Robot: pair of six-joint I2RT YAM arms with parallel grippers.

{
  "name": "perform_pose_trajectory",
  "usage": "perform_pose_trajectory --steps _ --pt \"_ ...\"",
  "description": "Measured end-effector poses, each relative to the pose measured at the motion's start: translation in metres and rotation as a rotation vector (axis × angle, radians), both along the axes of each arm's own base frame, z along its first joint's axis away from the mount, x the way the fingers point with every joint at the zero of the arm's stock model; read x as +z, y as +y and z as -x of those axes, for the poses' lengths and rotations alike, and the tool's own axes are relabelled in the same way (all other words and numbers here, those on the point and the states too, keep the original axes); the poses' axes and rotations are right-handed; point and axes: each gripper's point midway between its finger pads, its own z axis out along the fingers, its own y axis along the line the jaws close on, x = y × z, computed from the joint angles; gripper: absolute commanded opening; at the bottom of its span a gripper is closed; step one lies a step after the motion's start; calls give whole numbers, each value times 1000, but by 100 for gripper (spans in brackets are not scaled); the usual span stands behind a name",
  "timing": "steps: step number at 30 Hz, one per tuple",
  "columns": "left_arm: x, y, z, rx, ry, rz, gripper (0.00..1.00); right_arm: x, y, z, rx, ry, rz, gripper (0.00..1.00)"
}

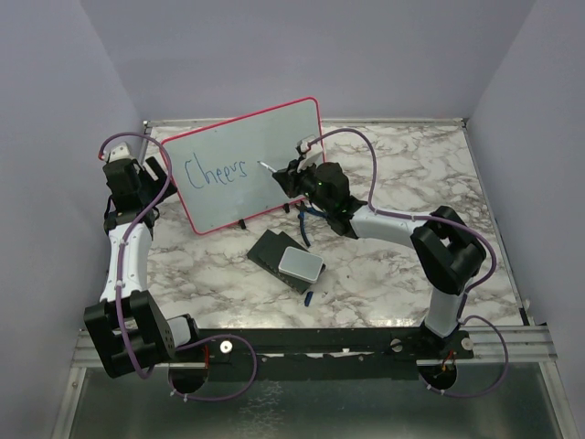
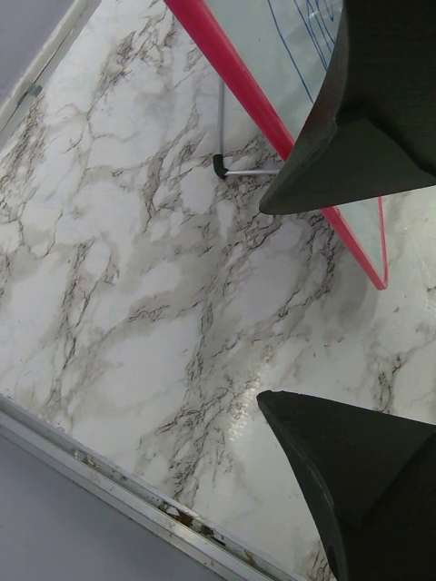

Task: Write a sentence on the whiteboard

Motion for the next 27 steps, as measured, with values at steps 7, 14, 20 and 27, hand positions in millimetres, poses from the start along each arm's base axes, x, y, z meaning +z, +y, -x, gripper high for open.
perform_pose_trajectory --steps 7,14,20,27 --pt "2 0 0 -1 -4 -1 80 -5 -5 -1 -23 6 5 1" --pt "3 0 1 -1 -8 -3 80 -6 -7 -1 -30 7 7 1" --pt "3 -1 1 -2 -8 -2 80 -3 -18 4 -36 1 10 1" --pt "3 -1 1 -3 -8 -3 80 14 -20 5 -32 -39 -9 1"
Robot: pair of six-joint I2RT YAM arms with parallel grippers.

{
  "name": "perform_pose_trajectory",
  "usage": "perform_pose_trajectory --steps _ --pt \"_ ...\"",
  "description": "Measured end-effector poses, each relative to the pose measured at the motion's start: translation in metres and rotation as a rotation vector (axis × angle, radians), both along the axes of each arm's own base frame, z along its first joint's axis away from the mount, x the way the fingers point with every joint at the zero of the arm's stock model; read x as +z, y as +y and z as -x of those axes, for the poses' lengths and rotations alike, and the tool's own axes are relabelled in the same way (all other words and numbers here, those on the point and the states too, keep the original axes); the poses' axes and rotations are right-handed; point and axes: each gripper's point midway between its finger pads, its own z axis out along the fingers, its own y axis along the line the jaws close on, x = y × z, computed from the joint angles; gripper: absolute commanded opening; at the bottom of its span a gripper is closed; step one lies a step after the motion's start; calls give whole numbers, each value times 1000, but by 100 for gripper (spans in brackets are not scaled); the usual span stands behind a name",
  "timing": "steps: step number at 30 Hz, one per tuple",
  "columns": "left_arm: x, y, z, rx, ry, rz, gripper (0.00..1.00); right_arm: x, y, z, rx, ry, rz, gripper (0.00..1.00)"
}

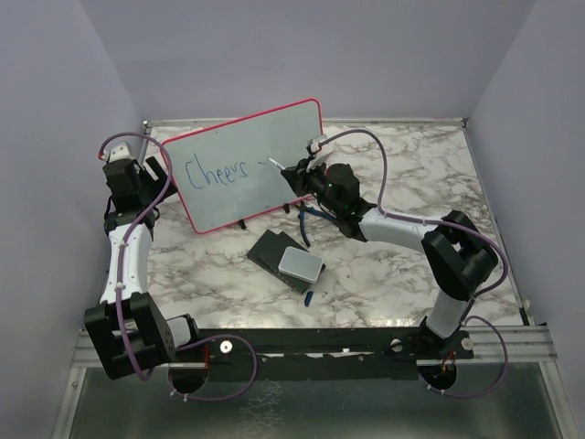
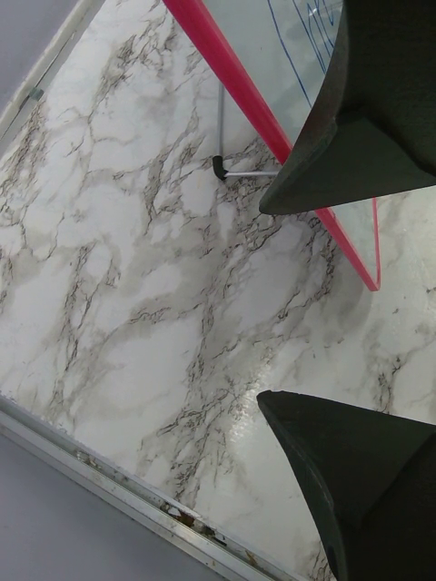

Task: Write a sentence on the whiteboard

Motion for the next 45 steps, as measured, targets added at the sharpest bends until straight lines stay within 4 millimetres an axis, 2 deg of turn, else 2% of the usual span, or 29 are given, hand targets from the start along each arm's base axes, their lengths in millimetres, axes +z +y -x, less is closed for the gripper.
perform_pose_trajectory --steps 4,11,16,25,36,45 --pt "0 0 0 0 0 0 80 2 2 1 11 -8 4 1" --pt "0 0 0 0 0 0 80 23 10 -1 43 -48 -18 1" --pt "0 0 0 0 0 0 80 28 15 -6 46 -55 -24 1" --pt "0 0 0 0 0 0 80 4 18 -9 47 -9 13 1" --pt "0 0 0 0 0 0 80 -2 19 -8 47 12 8 1" --pt "0 0 0 0 0 0 80 -34 11 1 46 80 35 1"
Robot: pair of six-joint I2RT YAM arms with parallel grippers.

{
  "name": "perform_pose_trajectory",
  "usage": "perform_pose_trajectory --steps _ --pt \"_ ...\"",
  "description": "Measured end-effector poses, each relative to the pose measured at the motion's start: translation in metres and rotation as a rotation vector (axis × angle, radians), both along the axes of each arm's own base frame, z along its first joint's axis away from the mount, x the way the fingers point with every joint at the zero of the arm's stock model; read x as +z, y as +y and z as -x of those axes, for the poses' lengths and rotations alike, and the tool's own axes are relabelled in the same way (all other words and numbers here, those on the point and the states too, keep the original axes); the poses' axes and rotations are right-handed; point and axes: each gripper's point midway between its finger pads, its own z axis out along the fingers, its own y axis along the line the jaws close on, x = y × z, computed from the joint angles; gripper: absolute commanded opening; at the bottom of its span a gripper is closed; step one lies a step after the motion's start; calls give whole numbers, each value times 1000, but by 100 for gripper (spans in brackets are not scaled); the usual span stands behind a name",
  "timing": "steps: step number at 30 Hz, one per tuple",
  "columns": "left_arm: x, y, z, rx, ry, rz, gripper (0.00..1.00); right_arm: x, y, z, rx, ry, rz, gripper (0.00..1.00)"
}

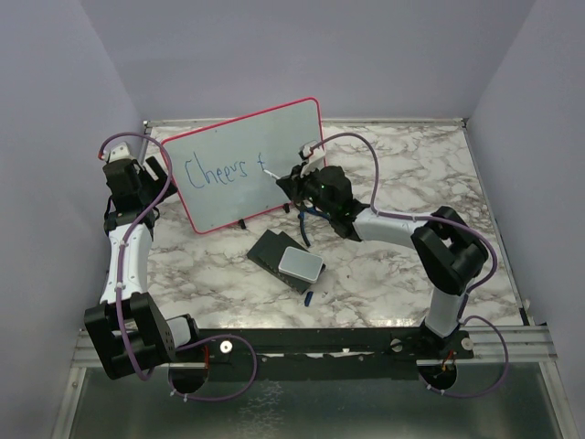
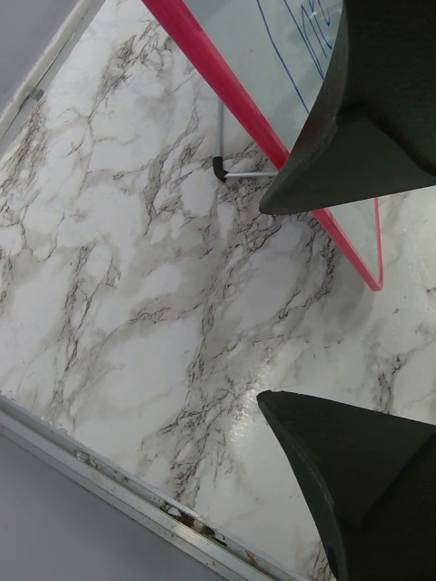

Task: Write a sentence on the whiteboard

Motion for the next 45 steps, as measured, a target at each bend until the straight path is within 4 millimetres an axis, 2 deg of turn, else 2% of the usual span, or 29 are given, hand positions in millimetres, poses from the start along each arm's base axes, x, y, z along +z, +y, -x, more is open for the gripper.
perform_pose_trajectory --steps 11,21,36,45 --pt "0 0 0 -1 0 0 80 -4 -8 1 -34 11 3 1" --pt "0 -1 1 -1 -1 -1 80 16 -16 6 -46 -24 -18 1" --pt "0 -1 1 -1 -1 -1 80 32 -13 -1 -56 -62 -31 1" --pt "0 -1 1 -1 -1 -1 80 23 -11 -6 -60 -49 -15 1"
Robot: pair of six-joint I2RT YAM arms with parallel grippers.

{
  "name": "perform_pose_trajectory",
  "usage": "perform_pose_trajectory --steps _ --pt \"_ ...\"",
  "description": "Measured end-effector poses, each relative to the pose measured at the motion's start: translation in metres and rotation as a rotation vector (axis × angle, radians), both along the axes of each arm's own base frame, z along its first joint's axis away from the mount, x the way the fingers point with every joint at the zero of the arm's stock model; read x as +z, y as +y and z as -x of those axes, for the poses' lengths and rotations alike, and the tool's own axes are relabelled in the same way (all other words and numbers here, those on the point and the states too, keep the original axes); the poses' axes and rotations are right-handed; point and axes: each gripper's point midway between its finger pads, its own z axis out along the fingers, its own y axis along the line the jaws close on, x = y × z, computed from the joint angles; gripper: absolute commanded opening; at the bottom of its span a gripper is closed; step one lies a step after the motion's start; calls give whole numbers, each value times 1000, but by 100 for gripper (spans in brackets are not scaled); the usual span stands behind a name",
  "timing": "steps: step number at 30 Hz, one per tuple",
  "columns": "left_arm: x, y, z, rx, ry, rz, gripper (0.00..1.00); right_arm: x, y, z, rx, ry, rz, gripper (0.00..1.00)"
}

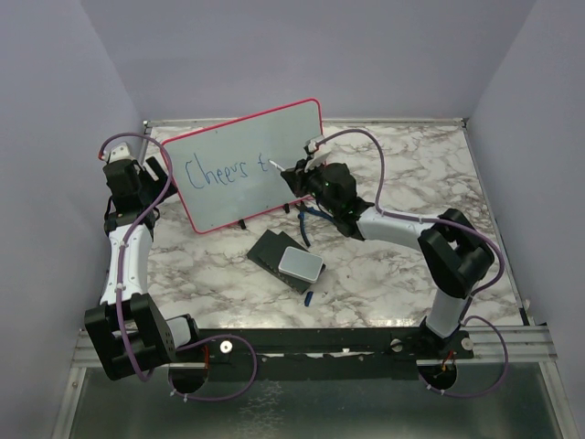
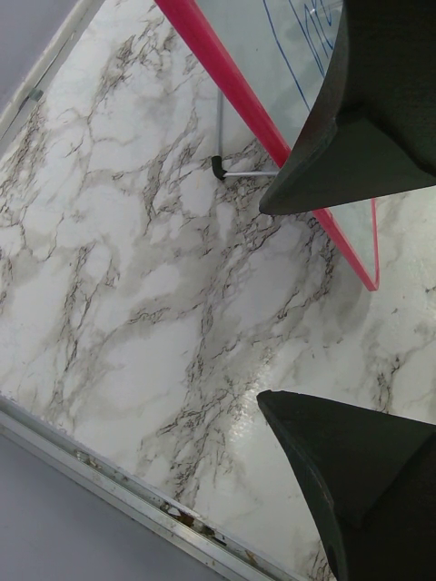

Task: Write a sentence on the whiteboard

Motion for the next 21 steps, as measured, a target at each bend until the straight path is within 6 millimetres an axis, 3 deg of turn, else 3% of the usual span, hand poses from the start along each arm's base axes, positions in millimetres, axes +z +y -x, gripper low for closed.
perform_pose_trajectory --steps 21 --pt "1 0 0 -2 -1 -3 80 -4 3 -3 1 9 8 1"
